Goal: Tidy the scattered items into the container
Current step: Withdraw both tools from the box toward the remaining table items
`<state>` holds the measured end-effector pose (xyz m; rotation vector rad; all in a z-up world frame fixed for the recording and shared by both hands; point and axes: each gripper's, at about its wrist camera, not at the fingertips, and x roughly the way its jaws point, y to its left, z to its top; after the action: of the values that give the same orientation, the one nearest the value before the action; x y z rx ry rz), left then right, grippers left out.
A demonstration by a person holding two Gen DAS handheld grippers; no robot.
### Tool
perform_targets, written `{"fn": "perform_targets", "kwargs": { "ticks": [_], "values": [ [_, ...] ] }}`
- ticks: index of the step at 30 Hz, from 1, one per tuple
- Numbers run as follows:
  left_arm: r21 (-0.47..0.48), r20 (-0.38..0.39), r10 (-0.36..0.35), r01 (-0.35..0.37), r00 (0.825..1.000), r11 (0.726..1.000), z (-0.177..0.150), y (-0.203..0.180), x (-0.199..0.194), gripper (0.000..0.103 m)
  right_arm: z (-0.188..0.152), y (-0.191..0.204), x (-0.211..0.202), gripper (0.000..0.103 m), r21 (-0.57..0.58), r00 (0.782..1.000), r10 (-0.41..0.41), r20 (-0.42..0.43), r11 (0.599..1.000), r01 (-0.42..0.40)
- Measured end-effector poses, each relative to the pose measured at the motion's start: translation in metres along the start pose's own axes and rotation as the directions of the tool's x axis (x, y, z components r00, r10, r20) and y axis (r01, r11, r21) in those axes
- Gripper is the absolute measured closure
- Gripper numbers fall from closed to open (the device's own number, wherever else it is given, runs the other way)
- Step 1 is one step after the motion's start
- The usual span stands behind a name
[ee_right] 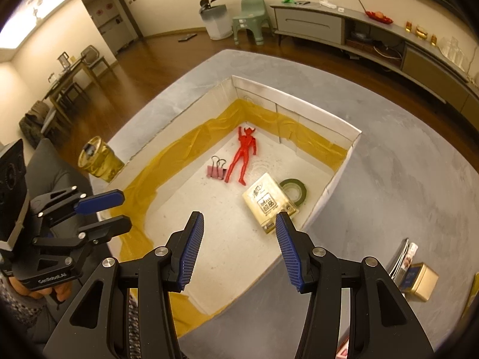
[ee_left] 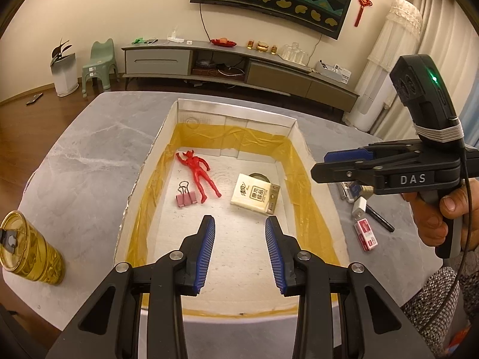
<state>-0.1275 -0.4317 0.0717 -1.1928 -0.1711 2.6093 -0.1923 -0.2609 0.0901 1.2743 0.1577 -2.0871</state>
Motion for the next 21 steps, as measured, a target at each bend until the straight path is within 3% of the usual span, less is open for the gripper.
{"fn": "perform_targets", "kwargs": {
  "ticks": [21],
  "values": [
    [0.030, 0.021, -0.055, 0.055, 0.998, 0.998, -0.013, -0.064, -0.027, 0.066, -0.064, -0.027, -0.072, 0.049, 0.049, 0.987, 0.084, 0.133, 0.995, -0.092]
  ]
}}
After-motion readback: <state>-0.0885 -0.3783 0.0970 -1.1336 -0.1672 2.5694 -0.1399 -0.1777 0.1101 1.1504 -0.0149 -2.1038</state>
